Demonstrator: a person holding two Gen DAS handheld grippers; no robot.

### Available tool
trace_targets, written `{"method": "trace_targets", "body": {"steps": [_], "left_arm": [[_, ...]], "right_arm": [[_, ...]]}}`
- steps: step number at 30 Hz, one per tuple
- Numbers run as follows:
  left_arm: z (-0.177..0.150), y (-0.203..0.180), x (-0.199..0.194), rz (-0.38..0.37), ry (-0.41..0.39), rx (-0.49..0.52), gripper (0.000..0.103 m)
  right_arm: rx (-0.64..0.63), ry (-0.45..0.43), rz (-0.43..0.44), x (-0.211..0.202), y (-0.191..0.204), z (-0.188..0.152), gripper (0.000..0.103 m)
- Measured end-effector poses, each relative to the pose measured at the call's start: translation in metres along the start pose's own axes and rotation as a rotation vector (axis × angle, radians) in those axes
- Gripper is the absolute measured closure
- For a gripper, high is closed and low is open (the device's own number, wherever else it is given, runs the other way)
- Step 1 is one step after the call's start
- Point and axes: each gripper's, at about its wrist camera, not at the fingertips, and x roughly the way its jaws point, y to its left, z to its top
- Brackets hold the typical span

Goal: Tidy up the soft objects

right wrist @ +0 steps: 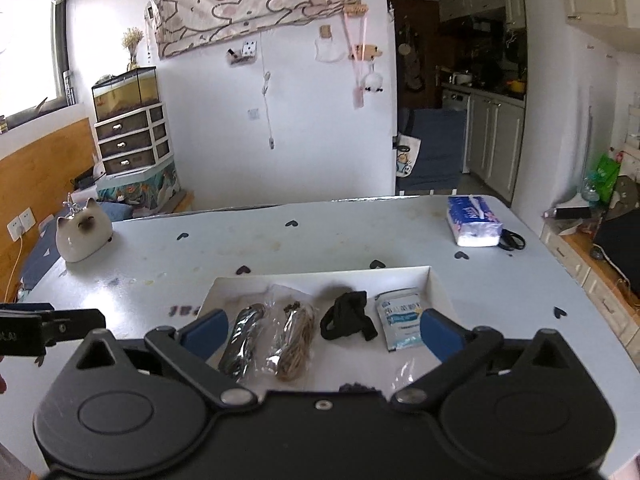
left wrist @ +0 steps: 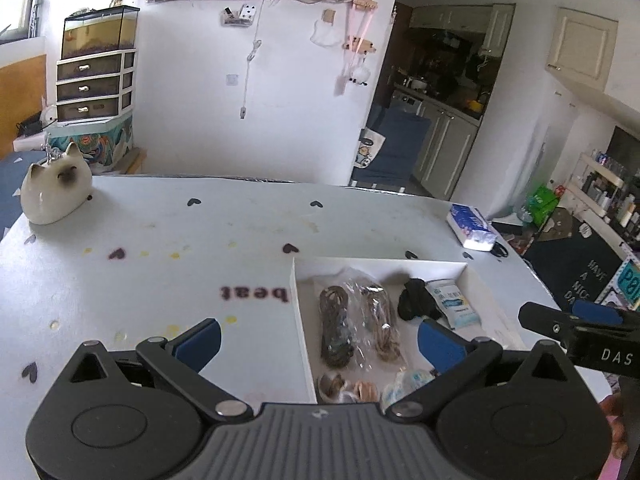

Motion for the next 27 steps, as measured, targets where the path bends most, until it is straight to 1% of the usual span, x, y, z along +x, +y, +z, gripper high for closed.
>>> {"method": "trace_targets", "body": {"steps": [4,10,15,27], "left_arm": [[-0.012,0.004,-0.016,-0.01,-0.006,0.006,0.0],[-0.029,0.005,-0.032,-0.011,-0.021,0.052,0.0],[-0.04,0.005,-0.044,0.008,-0.036,0.079,0.0],[-0.058,0.006,-0.065,0.052,-0.059,0.088,0.0]], "right_arm": [[-0.003,-0.018,-0.016,-0.021,0.008,-0.011,0.0],[-0.01,-0.047,-0.033,-0.047,0.021,-0.025,0.0],[-0.02,-0.066,-0.042,-0.067,0.028,-0.036,0.0],[-0.04,-0.084,-0.049,-0.088,0.034,-0.056,0.0]]}}
